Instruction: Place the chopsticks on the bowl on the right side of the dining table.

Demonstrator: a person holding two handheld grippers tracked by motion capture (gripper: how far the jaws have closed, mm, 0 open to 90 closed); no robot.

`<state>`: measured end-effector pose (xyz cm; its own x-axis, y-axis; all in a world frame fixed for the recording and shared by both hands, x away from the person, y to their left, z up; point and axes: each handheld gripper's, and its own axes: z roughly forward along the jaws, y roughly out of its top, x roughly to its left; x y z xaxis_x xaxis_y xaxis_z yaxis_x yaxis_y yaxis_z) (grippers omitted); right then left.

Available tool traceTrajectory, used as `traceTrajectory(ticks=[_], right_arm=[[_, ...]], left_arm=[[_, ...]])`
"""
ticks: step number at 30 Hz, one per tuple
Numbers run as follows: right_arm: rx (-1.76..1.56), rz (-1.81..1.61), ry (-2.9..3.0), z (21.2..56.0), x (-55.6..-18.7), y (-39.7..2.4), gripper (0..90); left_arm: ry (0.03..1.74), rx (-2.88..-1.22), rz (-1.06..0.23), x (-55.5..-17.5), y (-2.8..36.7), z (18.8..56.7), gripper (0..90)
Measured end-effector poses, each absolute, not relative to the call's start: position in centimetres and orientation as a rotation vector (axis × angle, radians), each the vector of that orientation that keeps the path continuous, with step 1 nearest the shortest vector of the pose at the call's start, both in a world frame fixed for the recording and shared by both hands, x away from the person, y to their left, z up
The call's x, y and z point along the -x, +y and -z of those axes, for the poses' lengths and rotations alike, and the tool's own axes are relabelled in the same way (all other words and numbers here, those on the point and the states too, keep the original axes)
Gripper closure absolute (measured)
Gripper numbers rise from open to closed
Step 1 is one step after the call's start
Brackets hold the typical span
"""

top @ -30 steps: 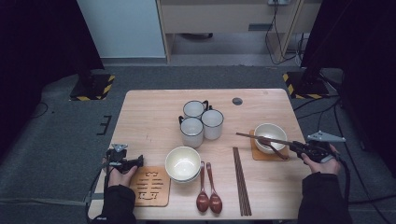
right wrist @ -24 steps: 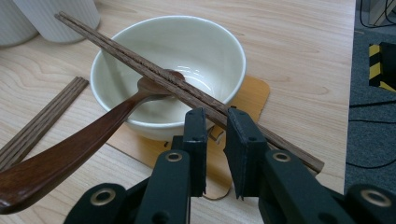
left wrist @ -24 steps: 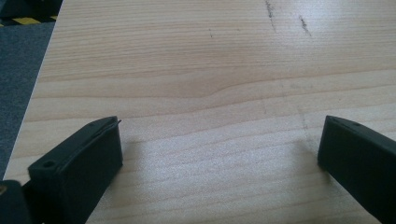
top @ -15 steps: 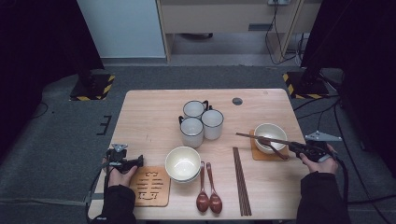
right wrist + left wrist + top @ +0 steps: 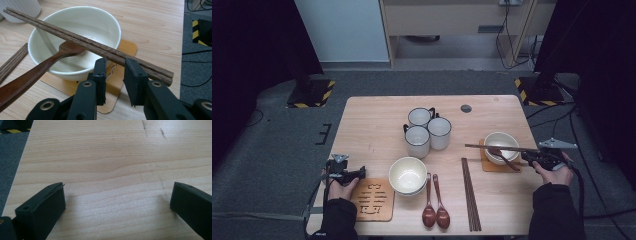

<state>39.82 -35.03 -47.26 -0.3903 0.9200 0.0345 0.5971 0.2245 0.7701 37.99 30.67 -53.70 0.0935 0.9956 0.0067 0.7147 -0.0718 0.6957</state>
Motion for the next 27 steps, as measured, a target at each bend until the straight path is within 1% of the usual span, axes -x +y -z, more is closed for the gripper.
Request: traceTrajectory(ticks=[7, 18, 27], right_arm=[[-1.395, -1.023, 2.060, 47.0, -39.8, -35.1, 69.7], [-1.345, -1.100, 2.030, 45.7, -40.4, -34.0, 64.0], [-1.314, -1.108, 2.075, 45.9, -41.3, -32.7, 67.2]], left_arm=[[1.675, -1.844, -0.685, -38.0, 30.7, 53.7, 0.0], [1.675, -1.844, -0.685, -38.0, 30.7, 53.7, 0.0], [1.675, -1.844, -0.685, -38.0, 30.7, 53.7, 0.0]])
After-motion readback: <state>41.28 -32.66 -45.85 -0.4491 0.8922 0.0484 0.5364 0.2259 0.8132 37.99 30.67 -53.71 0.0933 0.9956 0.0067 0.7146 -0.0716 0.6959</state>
